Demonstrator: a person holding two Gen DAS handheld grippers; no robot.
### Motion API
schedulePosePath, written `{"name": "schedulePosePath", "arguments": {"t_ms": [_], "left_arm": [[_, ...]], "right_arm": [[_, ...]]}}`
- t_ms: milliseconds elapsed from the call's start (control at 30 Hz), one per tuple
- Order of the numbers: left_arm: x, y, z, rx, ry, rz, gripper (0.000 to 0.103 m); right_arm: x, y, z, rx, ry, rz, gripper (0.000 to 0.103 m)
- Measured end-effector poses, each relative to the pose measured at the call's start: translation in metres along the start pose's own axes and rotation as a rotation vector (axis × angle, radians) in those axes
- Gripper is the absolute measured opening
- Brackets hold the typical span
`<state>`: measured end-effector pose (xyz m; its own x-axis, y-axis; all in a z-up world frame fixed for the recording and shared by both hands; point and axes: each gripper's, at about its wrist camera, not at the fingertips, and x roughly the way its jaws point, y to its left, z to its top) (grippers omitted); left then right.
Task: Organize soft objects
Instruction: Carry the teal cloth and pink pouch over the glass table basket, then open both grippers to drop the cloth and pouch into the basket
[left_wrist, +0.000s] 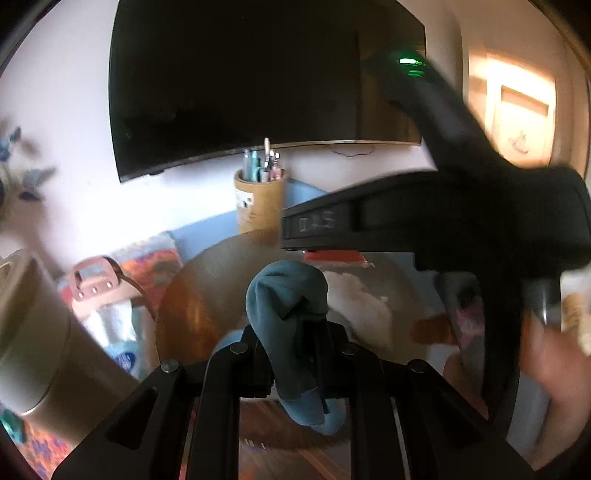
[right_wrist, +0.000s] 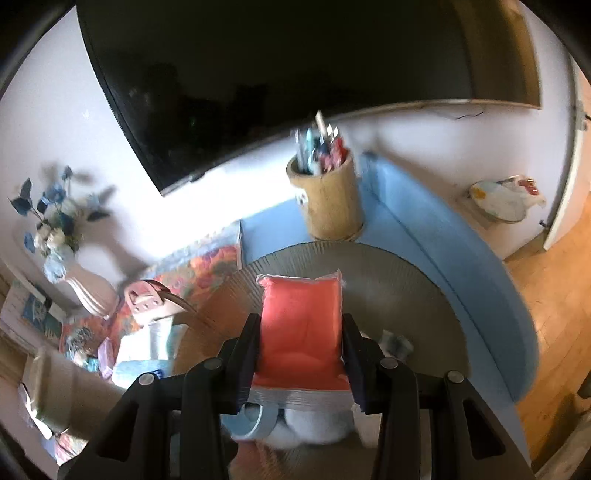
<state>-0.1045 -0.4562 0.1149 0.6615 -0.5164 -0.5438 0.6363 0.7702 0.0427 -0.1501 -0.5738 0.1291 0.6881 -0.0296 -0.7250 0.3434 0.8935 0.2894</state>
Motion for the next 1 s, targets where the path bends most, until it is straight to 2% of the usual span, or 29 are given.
{"name": "schedulePosePath", "arguments": {"t_ms": [67, 133, 200, 233, 500, 633, 700, 733, 800, 867, 933, 1000], "left_arm": [[0.005, -0.003, -0.003, 0.037, -0.019, 0.058, 0.027], [0.008, -0.007, -0.007, 0.069, -0.033, 0.094, 0.06], [0.004, -0.005, -0.008, 0.059, -0.055, 0.123, 0.076], [0.0, -0.004, -0.009, 0.052, -0.062, 0.114, 0.079], [-0.042, -0.02, -0.018, 0.121, -0.11, 0.069, 0.081], [-0.094, -0.016, -0.028, 0.15, -0.118, -0.024, 0.081], [-0.121, -0.011, -0.033, 0.164, -0.113, -0.038, 0.083], [-0.133, -0.006, -0.035, 0.16, -0.108, -0.021, 0.083], [-0.155, 0.011, -0.036, 0.146, -0.087, 0.013, 0.083], [-0.178, 0.037, -0.039, 0.112, -0.062, 0.013, 0.083], [-0.2, 0.07, -0.045, 0.061, -0.047, 0.025, 0.083], [-0.222, 0.108, -0.057, 0.0, -0.032, 0.069, 0.083]], "right_arm": [[0.016, -0.009, 0.003, 0.021, 0.043, 0.01, 0.06], [0.023, -0.018, 0.003, 0.038, 0.051, 0.03, 0.06], [0.022, -0.026, 0.0, 0.062, 0.044, 0.05, 0.061], [0.017, -0.03, -0.002, 0.079, 0.03, 0.067, 0.061], [-0.037, -0.028, -0.017, 0.082, -0.066, 0.056, 0.061], [-0.079, -0.011, -0.037, 0.061, -0.133, 0.063, 0.061], [-0.099, 0.0, -0.051, 0.043, -0.155, 0.07, 0.061], [-0.107, 0.006, -0.058, 0.034, -0.164, 0.079, 0.062], [-0.123, 0.021, -0.079, 0.004, -0.181, 0.102, 0.078], [-0.134, 0.035, -0.102, -0.027, -0.199, 0.121, 0.088], [-0.139, 0.052, -0.128, -0.068, -0.201, 0.162, 0.088], [-0.138, 0.072, -0.152, -0.116, -0.18, 0.238, 0.088]]}}
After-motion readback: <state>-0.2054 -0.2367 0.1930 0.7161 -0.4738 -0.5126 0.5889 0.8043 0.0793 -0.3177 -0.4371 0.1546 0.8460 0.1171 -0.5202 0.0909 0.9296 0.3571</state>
